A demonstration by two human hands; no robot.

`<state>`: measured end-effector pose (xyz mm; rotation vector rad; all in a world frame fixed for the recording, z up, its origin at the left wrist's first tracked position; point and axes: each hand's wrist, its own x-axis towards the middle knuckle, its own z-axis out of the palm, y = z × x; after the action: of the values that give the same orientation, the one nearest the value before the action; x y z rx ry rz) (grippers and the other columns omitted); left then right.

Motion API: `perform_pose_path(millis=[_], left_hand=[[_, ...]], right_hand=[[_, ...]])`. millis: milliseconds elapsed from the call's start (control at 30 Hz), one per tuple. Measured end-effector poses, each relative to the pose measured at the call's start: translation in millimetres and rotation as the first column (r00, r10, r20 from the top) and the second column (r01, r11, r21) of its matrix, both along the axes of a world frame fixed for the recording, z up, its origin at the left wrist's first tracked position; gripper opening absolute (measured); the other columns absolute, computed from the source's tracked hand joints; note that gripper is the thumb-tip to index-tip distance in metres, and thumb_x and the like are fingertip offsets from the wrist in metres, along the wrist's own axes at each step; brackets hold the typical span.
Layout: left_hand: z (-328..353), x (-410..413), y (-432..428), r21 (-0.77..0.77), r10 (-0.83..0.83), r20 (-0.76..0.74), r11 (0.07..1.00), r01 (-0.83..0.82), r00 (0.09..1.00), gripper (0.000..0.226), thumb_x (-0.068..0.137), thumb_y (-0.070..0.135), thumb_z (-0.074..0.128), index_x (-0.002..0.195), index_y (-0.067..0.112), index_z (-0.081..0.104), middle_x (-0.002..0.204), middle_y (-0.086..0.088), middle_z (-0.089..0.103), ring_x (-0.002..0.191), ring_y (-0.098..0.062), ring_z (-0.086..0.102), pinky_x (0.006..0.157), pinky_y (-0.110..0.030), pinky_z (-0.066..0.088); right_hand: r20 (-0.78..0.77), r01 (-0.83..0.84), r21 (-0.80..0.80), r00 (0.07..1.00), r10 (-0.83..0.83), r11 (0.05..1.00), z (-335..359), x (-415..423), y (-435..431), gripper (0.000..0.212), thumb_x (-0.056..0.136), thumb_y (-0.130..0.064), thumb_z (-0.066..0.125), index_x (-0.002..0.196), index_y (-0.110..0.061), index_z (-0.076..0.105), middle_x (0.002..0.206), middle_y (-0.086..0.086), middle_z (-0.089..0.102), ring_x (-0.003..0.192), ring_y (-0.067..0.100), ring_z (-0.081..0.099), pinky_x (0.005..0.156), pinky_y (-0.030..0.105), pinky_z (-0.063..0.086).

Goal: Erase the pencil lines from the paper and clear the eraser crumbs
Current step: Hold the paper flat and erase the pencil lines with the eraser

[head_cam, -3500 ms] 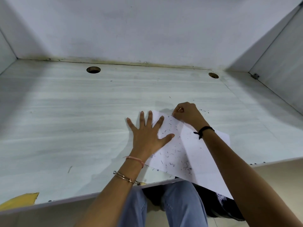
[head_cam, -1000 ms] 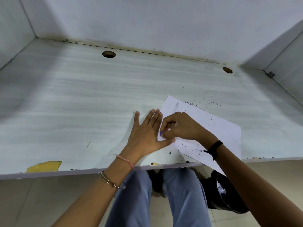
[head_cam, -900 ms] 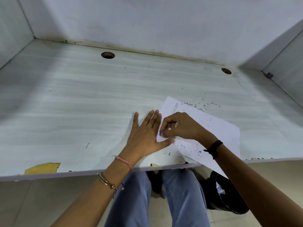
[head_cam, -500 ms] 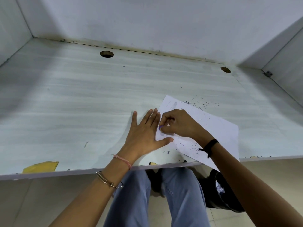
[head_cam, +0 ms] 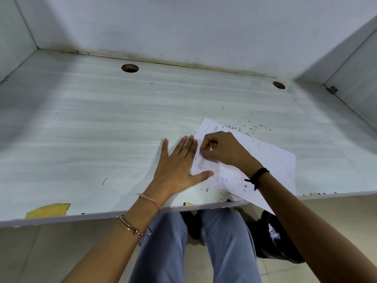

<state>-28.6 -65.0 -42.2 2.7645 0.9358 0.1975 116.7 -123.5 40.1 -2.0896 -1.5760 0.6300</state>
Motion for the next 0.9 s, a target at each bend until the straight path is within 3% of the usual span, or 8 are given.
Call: perform_pose_path(millis=[100, 267, 400, 467, 533, 667, 800, 900], left_hand=[[-2, 0, 1, 0.006, -0.001, 0.020, 1.000, 0.000, 1.000, 0.108, 0.071, 0.087, 0.001, 0.156, 0.021, 0.002, 0.164, 0.005, -0.006, 0.148, -0.007, -0.014, 0.115, -0.056, -0.016], [-1, 0, 0, -0.003, 0.002, 0.009, 1.000, -0.002, 1.000, 0.107, 0.072, 0.087, 0.003, 0.156, 0.022, -0.002, 0.163, 0.005, -0.008, 0.148, -0.007, -0.015, 0.115, -0.055, -0.018], [-1, 0, 0, 0.001, -0.002, 0.025, 1.000, 0.002, 1.000, 0.107, 0.069, 0.087, 0.000, 0.156, 0.025, 0.002, 0.164, 0.006, -0.006, 0.148, -0.007, -0.014, 0.115, -0.056, -0.016], [-1, 0, 0, 0.000, 0.004, 0.010, 1.000, -0.004, 1.000, 0.109, 0.068, 0.087, -0.001, 0.156, 0.023, -0.001, 0.164, 0.006, -0.007, 0.148, -0.007, -0.014, 0.115, -0.056, -0.016], [-1, 1, -1, 0.001, 0.008, 0.009, 1.000, -0.008, 1.000, 0.110, 0.068, 0.087, -0.001, 0.156, 0.021, -0.001, 0.164, 0.006, -0.007, 0.148, -0.007, -0.014, 0.115, -0.056, -0.016], [-1, 0, 0, 0.011, 0.006, 0.018, 1.000, -0.006, 1.000, 0.110, 0.068, 0.086, -0.001, 0.156, 0.021, 0.002, 0.164, 0.005, -0.006, 0.148, -0.007, -0.013, 0.115, -0.056, -0.016], [0, 0, -1, 0.003, 0.011, 0.014, 1.000, -0.011, 1.000, 0.110, 0.068, 0.086, -0.002, 0.156, 0.020, 0.000, 0.164, 0.005, -0.007, 0.148, -0.007, -0.013, 0.115, -0.055, -0.017], [-2, 1, 0, 0.017, 0.003, 0.026, 1.000, -0.004, 1.000, 0.109, 0.069, 0.087, -0.001, 0.156, 0.021, 0.003, 0.164, 0.005, -0.004, 0.148, -0.008, -0.013, 0.115, -0.056, -0.016]], right_hand=[[-0.019, -0.126, -0.109, 0.992, 0.124, 0.986, -1, -7, -6, 0.002, 0.074, -0.011, 0.072, 0.075, -0.013, 0.071, 0.054, -0.018, 0.058, 0.053, -0.005, 0.051, 0.054, 0.007, 0.036], [0.006, -0.012, 0.016, 1.000, 0.012, 1.000, -3, 1, 4, 0.005, 0.075, -0.008, 0.070, 0.080, -0.009, 0.071, 0.067, -0.010, 0.062, 0.052, -0.005, 0.050, 0.052, 0.009, 0.035], [-0.010, -0.146, -0.119, 0.989, 0.146, 0.982, -2, -4, 1, 0.003, 0.075, -0.010, 0.071, 0.077, -0.012, 0.072, 0.057, -0.015, 0.058, 0.053, -0.003, 0.048, 0.054, 0.007, 0.035], [0.013, -0.088, -0.062, 0.996, 0.089, 0.994, -2, 3, 7, 0.004, 0.075, -0.013, 0.073, 0.078, -0.012, 0.072, 0.067, -0.011, 0.061, 0.054, -0.004, 0.049, 0.055, 0.007, 0.036], [0.019, -0.047, -0.034, 0.999, 0.047, 0.998, -2, 5, 10, 0.004, 0.075, -0.012, 0.073, 0.077, -0.011, 0.071, 0.064, -0.012, 0.059, 0.052, -0.004, 0.048, 0.053, 0.007, 0.035], [-0.026, -0.134, -0.165, 0.991, 0.132, 0.977, -3, 4, 6, 0.004, 0.074, -0.016, 0.074, 0.075, -0.019, 0.072, 0.067, -0.006, 0.065, 0.058, -0.004, 0.051, 0.057, 0.007, 0.038], [0.032, -0.038, -0.051, 0.999, 0.039, 0.998, -1, 9, 12, 0.003, 0.075, -0.013, 0.074, 0.077, -0.012, 0.072, 0.064, -0.011, 0.058, 0.052, -0.005, 0.048, 0.053, 0.008, 0.036], [-0.005, -0.131, -0.162, 0.991, 0.132, 0.978, -2, 0, 6, 0.004, 0.074, -0.013, 0.072, 0.077, -0.014, 0.072, 0.064, -0.008, 0.062, 0.055, -0.004, 0.051, 0.055, 0.009, 0.038]])
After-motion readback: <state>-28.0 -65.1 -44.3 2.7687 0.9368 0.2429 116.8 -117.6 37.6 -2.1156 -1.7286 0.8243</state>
